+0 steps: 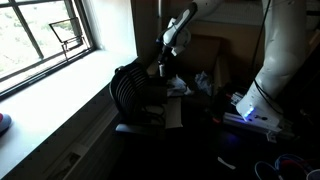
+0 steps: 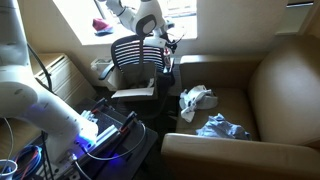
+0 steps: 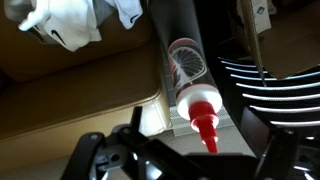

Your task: Put the white bottle in the box

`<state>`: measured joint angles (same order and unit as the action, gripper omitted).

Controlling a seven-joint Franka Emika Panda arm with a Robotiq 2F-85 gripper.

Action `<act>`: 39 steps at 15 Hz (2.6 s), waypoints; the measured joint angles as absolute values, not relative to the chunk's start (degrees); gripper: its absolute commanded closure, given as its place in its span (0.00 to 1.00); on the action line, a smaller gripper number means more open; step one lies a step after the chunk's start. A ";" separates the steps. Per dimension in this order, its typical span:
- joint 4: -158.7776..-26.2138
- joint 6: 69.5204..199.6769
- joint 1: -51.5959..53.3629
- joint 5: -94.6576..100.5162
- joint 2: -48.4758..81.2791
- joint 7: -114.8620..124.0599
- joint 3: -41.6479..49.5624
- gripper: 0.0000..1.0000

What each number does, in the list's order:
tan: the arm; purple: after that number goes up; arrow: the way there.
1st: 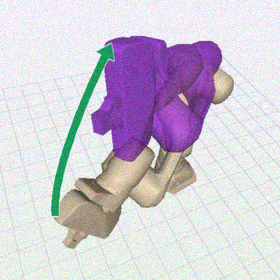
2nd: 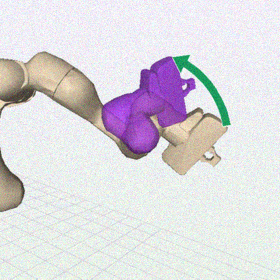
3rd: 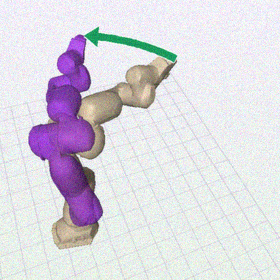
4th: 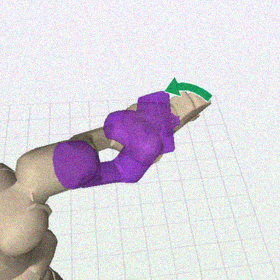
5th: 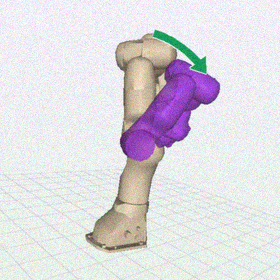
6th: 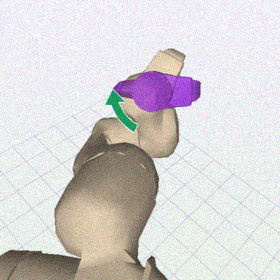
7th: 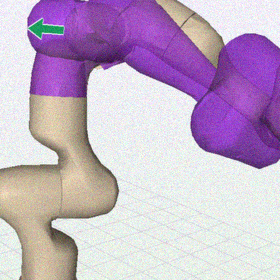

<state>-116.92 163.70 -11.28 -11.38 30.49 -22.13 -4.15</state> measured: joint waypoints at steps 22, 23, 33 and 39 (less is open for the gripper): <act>-116.90 164.61 -11.28 -9.53 30.50 -19.99 -4.61 0.76; -116.86 164.51 -11.28 -9.52 30.50 -19.89 -4.61 0.83; -114.40 159.18 -12.28 -9.53 30.47 -18.52 -5.03 0.94; -103.40 140.09 -14.67 -15.11 26.14 -25.87 -13.58 0.94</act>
